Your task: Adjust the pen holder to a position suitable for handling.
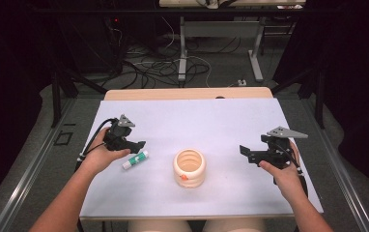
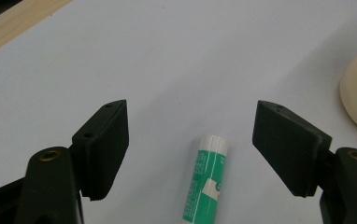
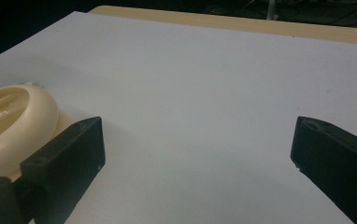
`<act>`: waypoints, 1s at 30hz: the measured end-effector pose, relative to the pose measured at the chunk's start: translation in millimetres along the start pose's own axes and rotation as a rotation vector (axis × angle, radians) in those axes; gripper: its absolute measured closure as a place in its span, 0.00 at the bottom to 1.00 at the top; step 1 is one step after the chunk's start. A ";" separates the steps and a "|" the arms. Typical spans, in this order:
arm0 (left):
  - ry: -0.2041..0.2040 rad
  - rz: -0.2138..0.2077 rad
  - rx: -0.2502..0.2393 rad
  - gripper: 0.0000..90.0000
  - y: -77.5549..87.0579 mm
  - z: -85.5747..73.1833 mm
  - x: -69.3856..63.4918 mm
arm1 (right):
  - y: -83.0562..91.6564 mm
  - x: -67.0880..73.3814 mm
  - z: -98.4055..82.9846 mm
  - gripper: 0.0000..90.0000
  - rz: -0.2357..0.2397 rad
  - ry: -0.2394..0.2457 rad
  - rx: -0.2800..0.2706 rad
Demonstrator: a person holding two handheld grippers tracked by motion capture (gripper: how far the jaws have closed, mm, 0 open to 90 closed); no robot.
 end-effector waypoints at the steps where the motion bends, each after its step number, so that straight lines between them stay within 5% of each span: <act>1: -0.010 0.000 0.009 0.30 -0.7 0.2 0.6 | -0.7 0.1 -0.3 0.03 0.000 0.002 -0.001; 30: -0.102 -0.050 0.236 0.47 -40.7 -11.4 -8.8 | -4.5 -5.9 -7.8 0.08 -0.015 -0.020 0.028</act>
Point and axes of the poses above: each handheld gripper's, and its own axes: y roughly backward along the jaws, z roughly out of its top, x roughly to its left, the point moved 7 cm from there along -y, roughly forward along the jaws, and after that the axes turned 8 degrees about y, right-handed, at the moved point
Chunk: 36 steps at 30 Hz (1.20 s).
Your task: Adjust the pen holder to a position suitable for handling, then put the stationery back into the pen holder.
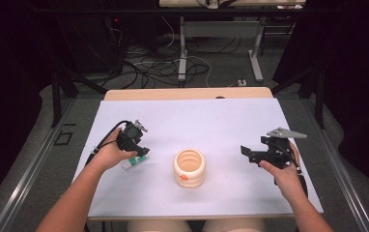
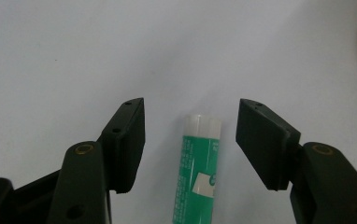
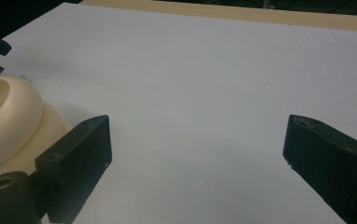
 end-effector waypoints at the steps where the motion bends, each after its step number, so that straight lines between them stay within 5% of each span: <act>1: -0.007 0.001 0.006 0.47 -1.3 0.4 -0.5 | -0.1 0.0 -0.1 0.08 0.000 0.002 0.000; 26: 0.006 -0.031 0.167 0.64 -32.8 -10.5 -2.3 | -3.9 -0.9 -4.1 0.08 0.005 0.008 0.014; 36: -0.005 -0.030 0.173 0.72 -34.2 -10.4 -3.6 | -4.5 0.3 -4.5 0.09 0.012 0.011 0.016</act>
Point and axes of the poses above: each handheld gripper's, and its own axes: y roughly backward along the jaws, z roughly out of its top, x roughly to its left, the point moved 7 cm from there along -y, roughly forward along the jaws, and after that the axes turned 8 degrees about y, right-handed, at the moved point
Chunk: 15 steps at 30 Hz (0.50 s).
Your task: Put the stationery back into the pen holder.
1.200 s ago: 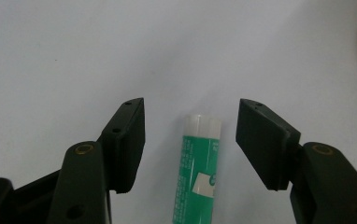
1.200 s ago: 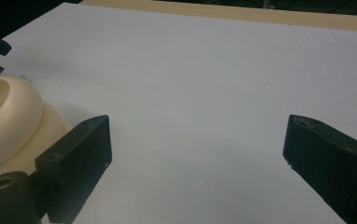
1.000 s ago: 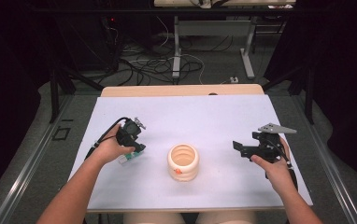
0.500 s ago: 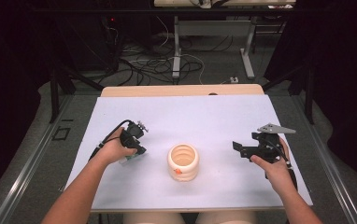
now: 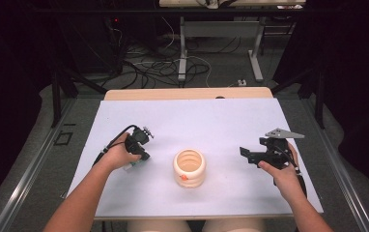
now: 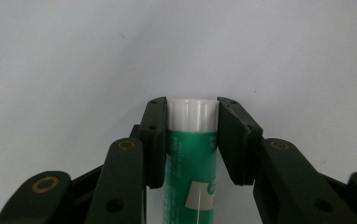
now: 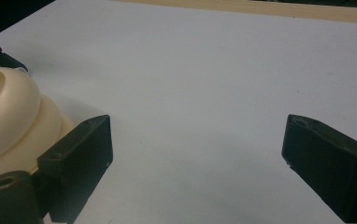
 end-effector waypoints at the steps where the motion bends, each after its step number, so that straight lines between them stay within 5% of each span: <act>1: -0.003 -0.001 0.003 0.72 0.2 -0.1 0.1 | -0.2 0.0 0.0 0.09 0.001 -0.001 -0.001; 15: -0.001 -0.006 -0.021 0.73 5.4 2.5 2.2 | -0.5 1.5 0.2 0.09 0.003 -0.010 -0.005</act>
Point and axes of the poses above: each handheld gripper's, and its own axes: y roughly backward along the jaws, z roughly out of its top, x roughly to its left, the point moved 7 cm from there along -y, roughly forward along the jaws, and after that the axes turned 8 degrees about y, right-handed, at the moved point
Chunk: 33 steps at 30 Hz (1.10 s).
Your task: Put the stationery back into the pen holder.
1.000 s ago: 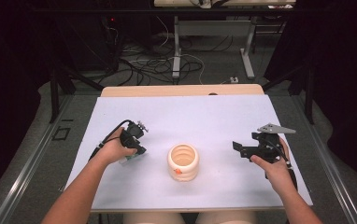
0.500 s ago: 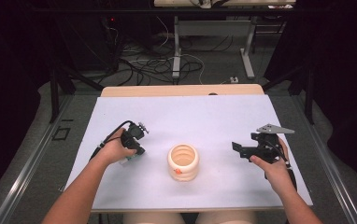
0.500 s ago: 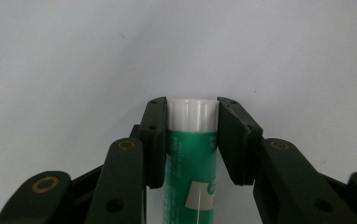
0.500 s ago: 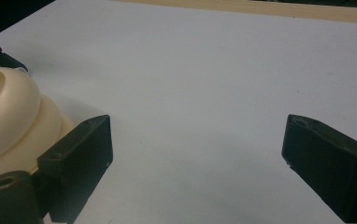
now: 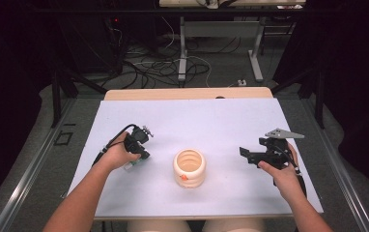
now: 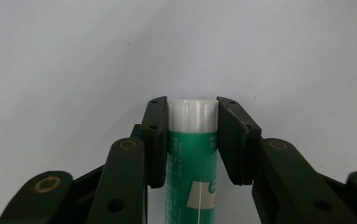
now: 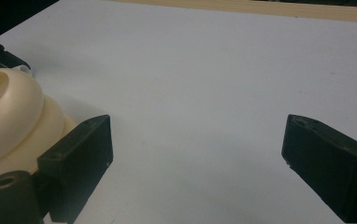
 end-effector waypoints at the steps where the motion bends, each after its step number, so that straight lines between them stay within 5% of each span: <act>1: 0.006 -0.003 -0.006 0.73 1.1 0.8 -0.4 | 0.2 0.2 -0.1 0.09 0.004 0.001 0.002; 23: 0.063 -0.051 -0.119 0.73 58.3 29.4 -10.0 | 0.0 10.7 6.6 0.09 0.020 0.054 -0.012; 29: 0.052 -0.063 -0.135 0.73 77.5 40.7 -17.4 | 1.2 24.1 15.9 0.07 0.036 0.112 -0.028; 33: 0.041 -0.062 -0.147 0.73 88.9 50.4 -24.1 | 0.2 38.1 25.1 0.07 0.037 0.221 -0.047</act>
Point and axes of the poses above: each handheld gripper's, and its own axes: y roughly backward along the jaws, z roughly out of its top, x roughly to its left, the point moved 7 cm from there along -y, roughly forward along the jaws, and after that the axes turned 8 degrees about y, right-handed, at the moved point
